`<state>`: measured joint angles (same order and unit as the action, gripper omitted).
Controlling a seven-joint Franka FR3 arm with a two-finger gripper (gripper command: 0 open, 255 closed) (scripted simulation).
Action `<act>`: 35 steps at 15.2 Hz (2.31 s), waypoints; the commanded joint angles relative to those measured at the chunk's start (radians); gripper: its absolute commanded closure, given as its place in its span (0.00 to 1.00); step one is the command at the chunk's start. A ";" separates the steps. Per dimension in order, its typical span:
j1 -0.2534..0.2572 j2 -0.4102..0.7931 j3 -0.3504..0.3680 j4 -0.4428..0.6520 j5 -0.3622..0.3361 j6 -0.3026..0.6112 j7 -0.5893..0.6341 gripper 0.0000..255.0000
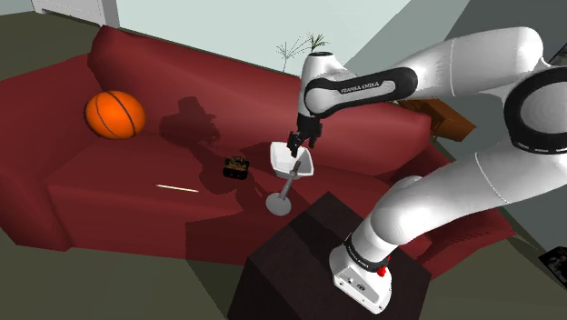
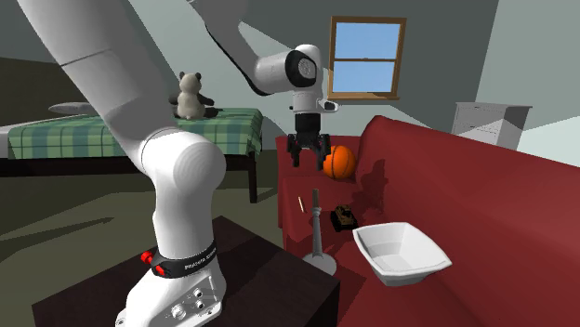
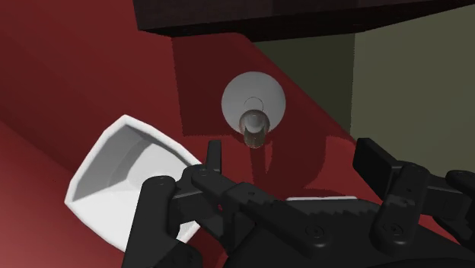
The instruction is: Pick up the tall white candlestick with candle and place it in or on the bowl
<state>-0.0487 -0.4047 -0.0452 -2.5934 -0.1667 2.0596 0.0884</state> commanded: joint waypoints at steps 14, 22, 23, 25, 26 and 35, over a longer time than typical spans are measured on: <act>-0.036 0.379 -0.034 -0.017 -0.084 0.385 0.011 0.00; -0.038 0.398 -0.037 -0.022 -0.090 0.410 0.015 0.00; -0.038 0.398 -0.037 -0.022 -0.090 0.410 0.015 0.00; -0.038 0.398 -0.037 -0.022 -0.090 0.410 0.015 1.00; -0.038 0.398 -0.037 -0.022 -0.090 0.410 0.015 1.00; -0.037 0.370 -0.036 -0.019 -0.084 0.379 0.007 1.00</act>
<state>-0.0861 -0.0228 -0.0811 -2.6129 -0.2528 2.4507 0.0981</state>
